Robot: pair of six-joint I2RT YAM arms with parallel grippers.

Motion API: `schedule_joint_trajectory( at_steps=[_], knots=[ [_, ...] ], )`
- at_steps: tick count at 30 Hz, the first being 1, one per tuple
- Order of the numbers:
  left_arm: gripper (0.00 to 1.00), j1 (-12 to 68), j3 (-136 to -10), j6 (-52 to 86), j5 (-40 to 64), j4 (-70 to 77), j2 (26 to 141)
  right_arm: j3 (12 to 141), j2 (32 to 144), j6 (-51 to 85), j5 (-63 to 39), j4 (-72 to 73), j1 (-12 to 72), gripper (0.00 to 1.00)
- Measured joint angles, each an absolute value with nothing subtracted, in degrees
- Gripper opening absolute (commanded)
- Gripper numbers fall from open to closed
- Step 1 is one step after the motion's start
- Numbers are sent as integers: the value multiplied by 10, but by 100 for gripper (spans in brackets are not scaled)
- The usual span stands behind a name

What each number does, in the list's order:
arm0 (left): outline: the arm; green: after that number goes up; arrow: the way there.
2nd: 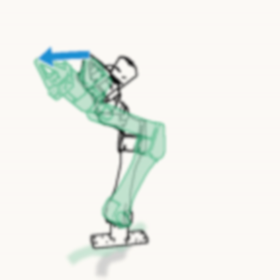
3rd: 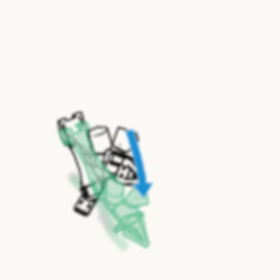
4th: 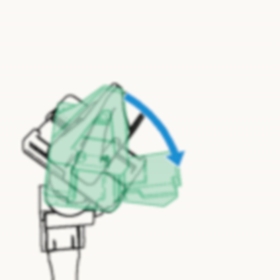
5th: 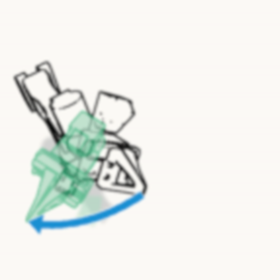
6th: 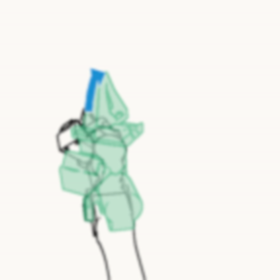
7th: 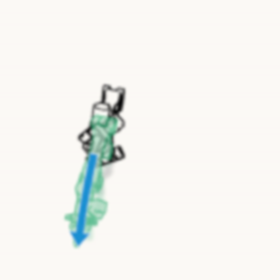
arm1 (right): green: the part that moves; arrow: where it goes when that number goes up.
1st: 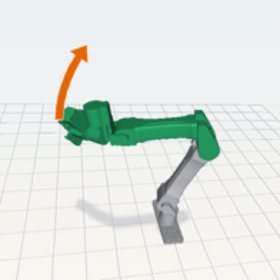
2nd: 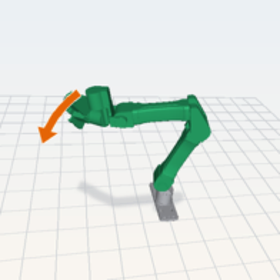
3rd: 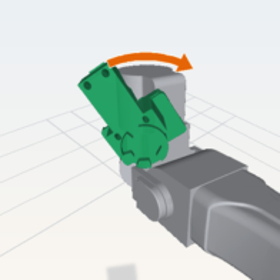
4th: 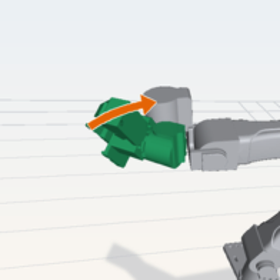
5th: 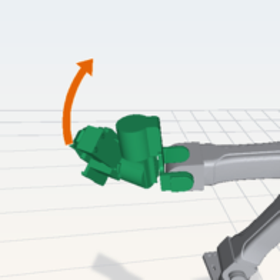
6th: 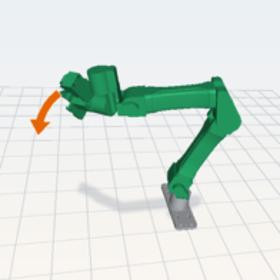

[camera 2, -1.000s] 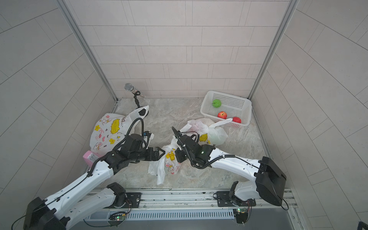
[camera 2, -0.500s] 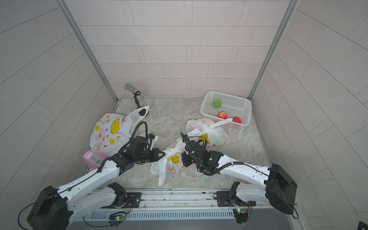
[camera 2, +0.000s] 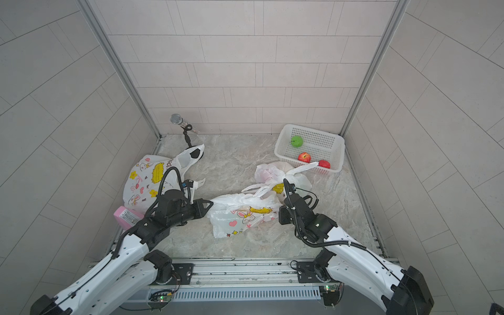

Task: Untie the knot of a plastic bag & take out the apple
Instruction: Untie the plastic bag at the center of the board, then place the plastic bag at the center of the board.

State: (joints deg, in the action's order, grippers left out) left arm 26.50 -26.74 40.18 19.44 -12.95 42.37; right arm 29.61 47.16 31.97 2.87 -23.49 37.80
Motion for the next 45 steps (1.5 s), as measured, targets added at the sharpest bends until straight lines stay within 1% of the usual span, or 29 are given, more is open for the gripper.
schedule_joint_trajectory(
  at_steps=[3, 6, 8, 10, 13, 16, 17, 19, 20, 21, 23, 24, 25, 28, 31, 33, 36, 39, 40, 41, 42, 43, 45],
  knots=[
    [0, 264, -267, 402, 197, -117, 460, 330, 464, 288, 47, -279, 409, 43],
    [0, 264, -271, 399, 208, -113, 513, 374, 442, 249, 87, -282, 484, 57],
    [0, 264, -282, 396, 216, -115, 538, 393, 435, 217, 99, -262, 526, 62],
    [0, 264, -297, 391, 222, -114, 552, 410, 444, 190, 99, -242, 540, 66],
    [0, 264, -316, 388, 227, -107, 562, 454, 518, 153, 102, -231, 540, 69],
    [0, 264, -323, 386, 229, -99, 568, 480, 601, 130, 106, -217, 539, 69],
    [0, 264, -323, 385, 230, -98, 569, 480, 623, 124, 106, -216, 536, 67],
    [0, 264, -323, 385, 230, -99, 569, 480, 652, 117, 103, -217, 525, 57],
    [0, 264, -323, 385, 230, -99, 569, 481, 662, 117, 100, -217, 514, 46],
    [0, 263, -323, 385, 229, -99, 569, 483, 668, 116, 97, -217, 504, 31],
    [0, 258, -324, 385, 230, -103, 566, 488, 670, 112, 93, -219, 489, 8],
    [0, 254, -326, 384, 230, -107, 564, 493, 670, 112, 91, -219, 482, 2],
    [0, 247, -328, 382, 234, -110, 563, 499, 668, 110, 87, -219, 474, 0],
    [0, 197, -356, 376, 250, -130, 562, 519, 652, 112, 51, -217, 422, 0],
    [0, 127, -411, 375, 269, -146, 578, 548, 628, 123, 8, -211, 331, 0],
    [0, 97, -462, 377, 283, -148, 603, 578, 623, 130, -16, -207, 290, 0],
    [0, 84, -530, 376, 309, -144, 638, 606, 621, 143, -57, -180, 280, 0],
    [0, 84, -520, 378, 329, -122, 634, 561, 601, 166, -116, -125, 283, 0],
    [11, 84, -496, 381, 333, -110, 624, 527, 590, 175, -134, -103, 286, 0],
    [28, 84, -465, 388, 336, -98, 612, 488, 579, 184, -150, -84, 293, 0],
    [48, 84, -437, 392, 339, -87, 601, 455, 573, 193, -161, -72, 303, 0],
    [71, 84, -401, 402, 342, -78, 588, 415, 566, 202, -171, -61, 321, 0],
    [94, 84, -340, 419, 345, -69, 565, 348, 559, 214, -186, -50, 372, 0]
  ],
)
